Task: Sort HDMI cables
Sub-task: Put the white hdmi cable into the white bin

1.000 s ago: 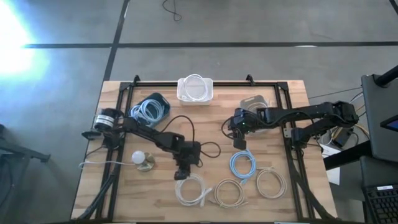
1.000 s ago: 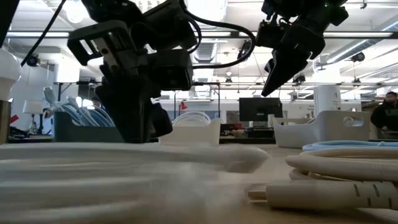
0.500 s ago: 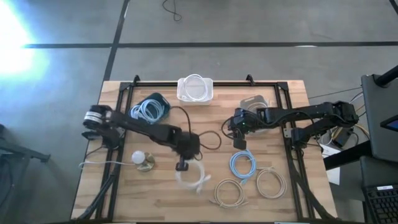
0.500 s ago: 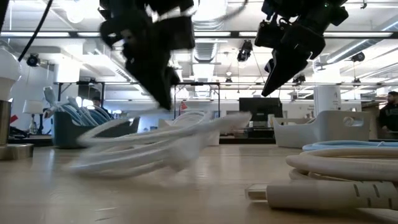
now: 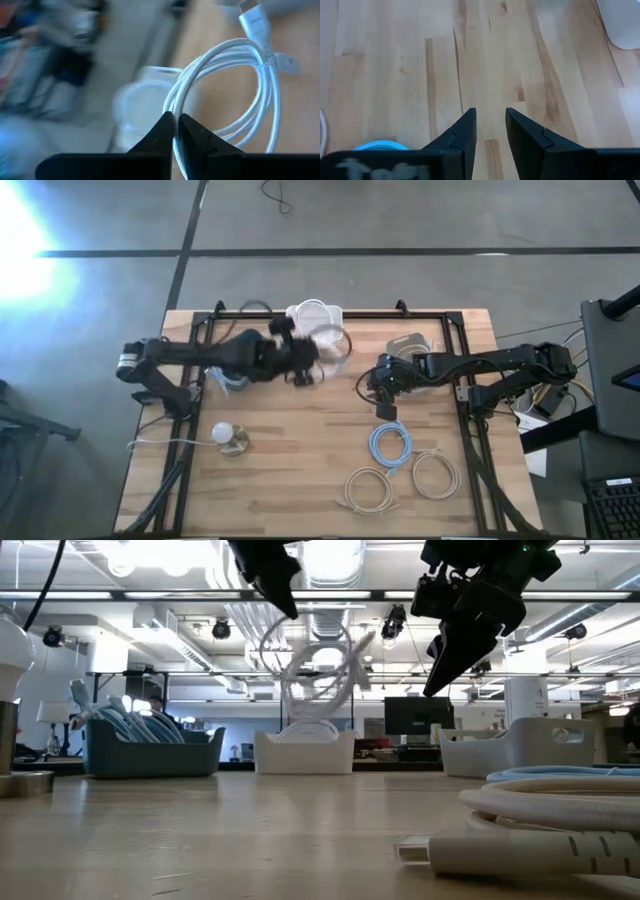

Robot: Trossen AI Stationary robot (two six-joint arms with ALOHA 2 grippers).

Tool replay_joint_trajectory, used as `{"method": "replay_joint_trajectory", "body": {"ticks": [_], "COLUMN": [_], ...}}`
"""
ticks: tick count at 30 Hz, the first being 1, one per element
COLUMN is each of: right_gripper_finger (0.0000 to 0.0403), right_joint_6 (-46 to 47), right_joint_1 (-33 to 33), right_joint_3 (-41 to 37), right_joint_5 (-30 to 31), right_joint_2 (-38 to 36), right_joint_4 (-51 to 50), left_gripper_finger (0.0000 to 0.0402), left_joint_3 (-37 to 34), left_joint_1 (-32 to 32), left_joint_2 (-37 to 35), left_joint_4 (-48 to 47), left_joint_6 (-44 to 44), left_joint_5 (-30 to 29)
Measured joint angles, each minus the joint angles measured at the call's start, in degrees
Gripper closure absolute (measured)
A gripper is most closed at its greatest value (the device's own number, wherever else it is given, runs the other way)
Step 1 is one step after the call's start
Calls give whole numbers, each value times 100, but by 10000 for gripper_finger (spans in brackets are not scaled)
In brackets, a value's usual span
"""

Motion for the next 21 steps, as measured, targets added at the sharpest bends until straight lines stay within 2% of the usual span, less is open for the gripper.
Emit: {"method": "replay_joint_trajectory", "body": {"ticks": [2, 5, 12, 15, 21], "right_gripper_finger": [305, 310, 317, 314, 307], "right_joint_6": [1, -2, -24, -35, -48], "right_joint_1": [0, 0, 0, 0, 0], "right_joint_3": [0, 0, 0, 0, 0], "right_joint_5": [-2, -1, 0, 0, 0], "right_joint_2": [0, 0, 0, 0, 0], "right_joint_4": [0, -2, -26, -39, -42], "left_gripper_finger": [378, 379, 379, 379, 377], "left_joint_3": [158, 253, -75, -393, -1012], "left_joint_1": [307, 829, 1939, 2151, 2342], "left_joint_2": [-5, -6, 134, 259, 497], "left_joint_4": [88, 282, 578, 997, 2355], "left_joint_6": [84, 210, 221, 227, 445], "left_joint_5": [-370, -414, 307, 614, 589]}}
